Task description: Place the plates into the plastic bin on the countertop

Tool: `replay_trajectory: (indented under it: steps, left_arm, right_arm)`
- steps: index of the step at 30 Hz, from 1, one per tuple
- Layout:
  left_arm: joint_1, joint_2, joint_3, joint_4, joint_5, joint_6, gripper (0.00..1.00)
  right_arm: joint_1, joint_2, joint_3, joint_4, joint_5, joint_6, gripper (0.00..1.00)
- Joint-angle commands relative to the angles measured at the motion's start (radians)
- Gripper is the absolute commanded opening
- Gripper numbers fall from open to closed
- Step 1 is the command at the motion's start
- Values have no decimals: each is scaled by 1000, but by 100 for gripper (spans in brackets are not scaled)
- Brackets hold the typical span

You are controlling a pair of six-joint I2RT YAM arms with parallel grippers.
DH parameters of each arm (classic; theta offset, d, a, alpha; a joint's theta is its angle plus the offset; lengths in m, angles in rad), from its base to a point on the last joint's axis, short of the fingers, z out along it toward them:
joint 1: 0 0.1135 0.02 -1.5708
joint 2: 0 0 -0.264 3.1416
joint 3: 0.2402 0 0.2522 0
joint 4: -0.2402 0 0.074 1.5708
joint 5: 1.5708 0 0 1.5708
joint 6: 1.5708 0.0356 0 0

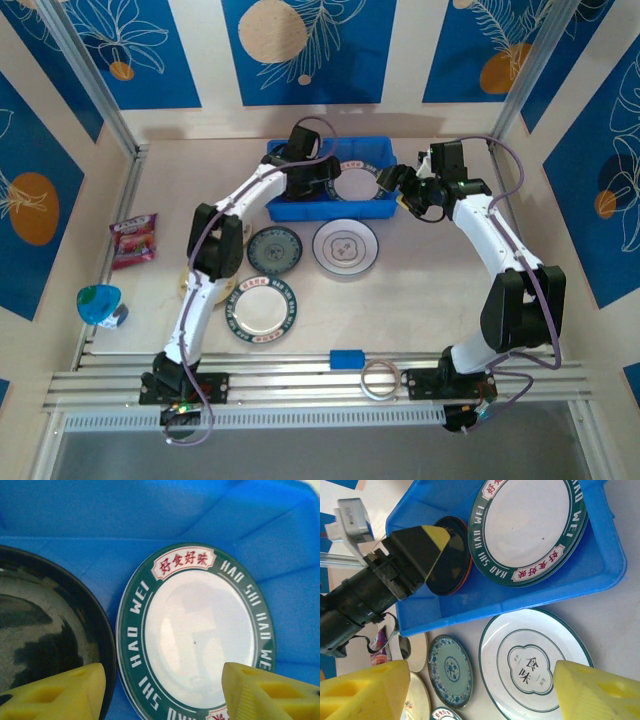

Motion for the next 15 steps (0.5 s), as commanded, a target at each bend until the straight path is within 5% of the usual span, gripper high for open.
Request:
replay_trajectory:
  steps: [1,8,15]
  left_arm:
    - [-12,-58,-33,5,-4,31,62]
    - [-35,-172,-147,68,51,58,62]
    - [-78,-449,-338,49,79,115,63]
  right_arm:
    - [11,1,32,-1,-9,-11,76]
    - [11,-18,6,-4,-22,-52,73]
    - [26,-92,-70,-28,-18,-115,71]
